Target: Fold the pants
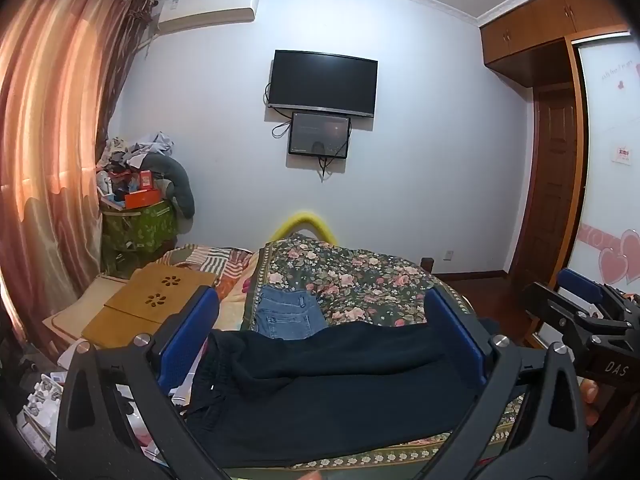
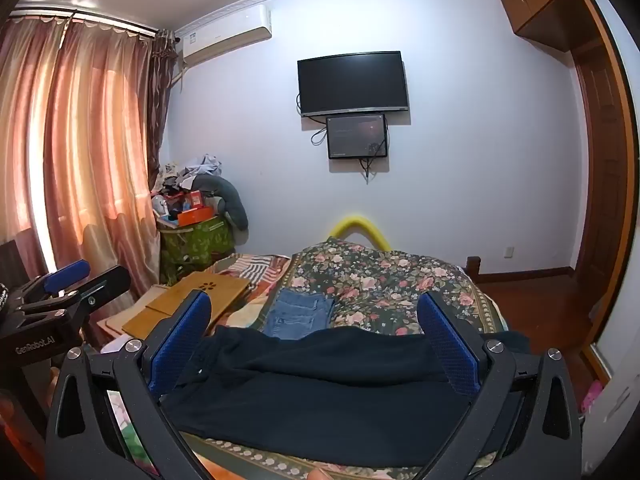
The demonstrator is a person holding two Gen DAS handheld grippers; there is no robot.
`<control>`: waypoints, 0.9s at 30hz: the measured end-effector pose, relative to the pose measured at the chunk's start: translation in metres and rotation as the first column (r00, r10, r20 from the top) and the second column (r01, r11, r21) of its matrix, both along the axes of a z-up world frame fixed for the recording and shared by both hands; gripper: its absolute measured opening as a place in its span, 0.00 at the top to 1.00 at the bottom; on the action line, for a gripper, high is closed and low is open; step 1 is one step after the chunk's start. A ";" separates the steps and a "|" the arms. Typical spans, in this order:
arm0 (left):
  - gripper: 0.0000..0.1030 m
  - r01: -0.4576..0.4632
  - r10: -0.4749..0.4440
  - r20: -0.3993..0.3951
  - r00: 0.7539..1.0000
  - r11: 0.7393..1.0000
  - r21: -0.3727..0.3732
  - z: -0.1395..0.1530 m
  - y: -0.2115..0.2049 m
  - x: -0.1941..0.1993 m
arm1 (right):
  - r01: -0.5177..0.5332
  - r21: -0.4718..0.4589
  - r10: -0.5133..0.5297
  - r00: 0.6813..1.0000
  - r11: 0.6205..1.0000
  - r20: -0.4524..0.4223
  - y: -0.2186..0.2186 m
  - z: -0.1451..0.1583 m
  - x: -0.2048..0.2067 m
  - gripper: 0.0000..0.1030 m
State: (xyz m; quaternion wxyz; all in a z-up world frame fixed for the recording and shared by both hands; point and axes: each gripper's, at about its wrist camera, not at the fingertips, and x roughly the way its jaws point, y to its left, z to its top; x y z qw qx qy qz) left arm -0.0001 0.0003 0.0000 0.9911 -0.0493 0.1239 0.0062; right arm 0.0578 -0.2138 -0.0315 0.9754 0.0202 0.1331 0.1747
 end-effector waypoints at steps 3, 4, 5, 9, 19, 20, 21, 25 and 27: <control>0.00 -0.005 0.005 0.001 1.000 1.000 -0.001 0.000 0.001 0.000 | 0.000 0.000 0.000 1.000 1.000 0.000 0.000 0.000 0.000 0.01; 0.00 -0.006 0.006 0.002 1.000 1.000 -0.001 0.000 0.001 0.000 | 0.001 0.000 -0.001 1.000 1.000 0.001 0.000 0.000 0.000 0.01; 0.00 -0.002 0.002 0.002 1.000 1.000 0.002 0.000 0.001 0.000 | 0.001 0.001 -0.001 1.000 1.000 0.001 0.000 0.000 0.000 0.01; 0.00 0.002 -0.002 0.004 1.000 1.000 -0.005 -0.008 -0.001 0.002 | 0.001 -0.001 -0.001 1.000 1.000 -0.001 0.000 0.000 0.000 0.01; 0.00 -0.001 0.001 0.003 1.000 1.000 0.002 -0.001 -0.005 0.001 | 0.000 0.000 0.000 1.000 1.000 -0.001 -0.001 0.000 0.000 0.01; 0.00 -0.001 0.001 0.003 1.000 1.000 0.002 -0.001 -0.005 0.001 | -0.001 0.000 0.001 1.000 1.000 -0.001 -0.001 0.000 0.000 0.01; 0.00 -0.001 0.001 0.003 1.000 1.000 0.002 -0.001 -0.005 0.001 | -0.001 0.000 0.001 1.000 1.000 -0.001 -0.001 0.001 0.000 0.01; 0.00 0.002 -0.002 0.004 1.000 1.000 0.001 -0.001 -0.005 0.001 | -0.001 0.000 0.001 1.000 1.000 -0.001 -0.001 0.000 0.000 0.01; 0.00 -0.001 0.001 0.005 1.000 1.000 0.002 -0.001 -0.006 0.001 | 0.000 -0.001 0.000 1.000 1.000 0.000 0.000 0.000 -0.001 0.01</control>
